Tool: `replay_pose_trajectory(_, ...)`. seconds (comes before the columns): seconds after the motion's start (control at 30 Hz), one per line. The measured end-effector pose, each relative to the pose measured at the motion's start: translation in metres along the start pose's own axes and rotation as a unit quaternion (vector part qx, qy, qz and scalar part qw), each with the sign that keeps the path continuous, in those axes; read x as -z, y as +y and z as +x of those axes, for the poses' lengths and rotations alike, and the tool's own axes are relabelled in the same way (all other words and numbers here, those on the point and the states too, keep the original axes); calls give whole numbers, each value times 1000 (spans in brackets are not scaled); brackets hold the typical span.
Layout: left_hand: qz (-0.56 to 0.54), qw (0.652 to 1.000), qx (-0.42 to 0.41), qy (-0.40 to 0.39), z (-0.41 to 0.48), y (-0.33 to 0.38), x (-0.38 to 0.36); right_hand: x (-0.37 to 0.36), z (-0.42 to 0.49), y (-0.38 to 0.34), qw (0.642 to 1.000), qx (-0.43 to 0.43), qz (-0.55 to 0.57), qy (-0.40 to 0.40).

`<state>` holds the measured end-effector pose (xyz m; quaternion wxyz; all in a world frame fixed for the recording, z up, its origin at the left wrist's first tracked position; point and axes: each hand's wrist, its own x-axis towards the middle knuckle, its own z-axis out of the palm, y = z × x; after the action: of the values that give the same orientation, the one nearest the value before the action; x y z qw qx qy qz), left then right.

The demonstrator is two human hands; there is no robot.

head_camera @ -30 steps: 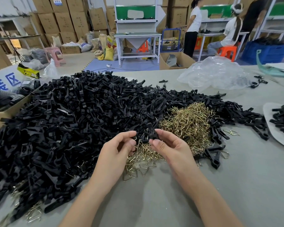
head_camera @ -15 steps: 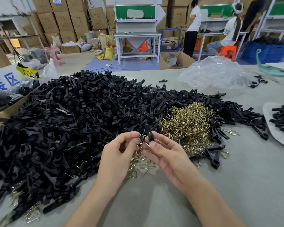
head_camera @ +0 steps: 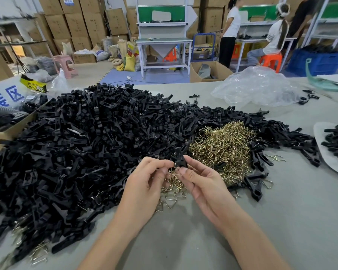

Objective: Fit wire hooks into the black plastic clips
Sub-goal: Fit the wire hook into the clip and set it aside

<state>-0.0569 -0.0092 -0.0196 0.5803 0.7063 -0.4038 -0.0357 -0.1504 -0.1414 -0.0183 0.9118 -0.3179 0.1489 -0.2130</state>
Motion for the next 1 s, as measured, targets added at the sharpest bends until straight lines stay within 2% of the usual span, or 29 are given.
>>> replay_pose_trajectory(0.1,-32,999,15,1,0,1,-2,1,0,-2,1000,-4,23,7)
replay_pose_trajectory(0.2,-3,1000,1,9,1,0,1,4,2,-4,1000,12,8,22)
replay_pose_trajectory(0.27,34,999,-5,34,4,-2,6,4,1,-3,989,58,-128,38)
replay_pose_trajectory(0.3,37,998,0,52,6,-4,8,4,0,-3,968,90,-230,43)
replay_pose_trajectory(0.33,16,997,15,70,7,-4,10,3,-2,-1,940,120,-317,38)
replay_pose_trajectory(0.4,-81,991,63,82,10,-4,13,1,-4,2,905,161,-394,19)
replay_pose_trajectory(0.47,-156,980,105,67,12,-3,17,0,-6,4,892,184,-412,14)
replay_pose_trajectory(0.6,-229,959,168,3,12,-4,17,0,-6,5,884,200,-422,20)
replay_pose_trajectory(0.7,-234,955,181,-11,12,-4,16,1,-5,6,877,204,-435,12)
replay_pose_trajectory(0.9,-269,944,190,16,15,-7,23,4,-2,8,877,214,-430,6)
replay_pose_trajectory(1.0,-259,946,196,-9,12,-6,18,8,0,11,857,228,-461,-2)
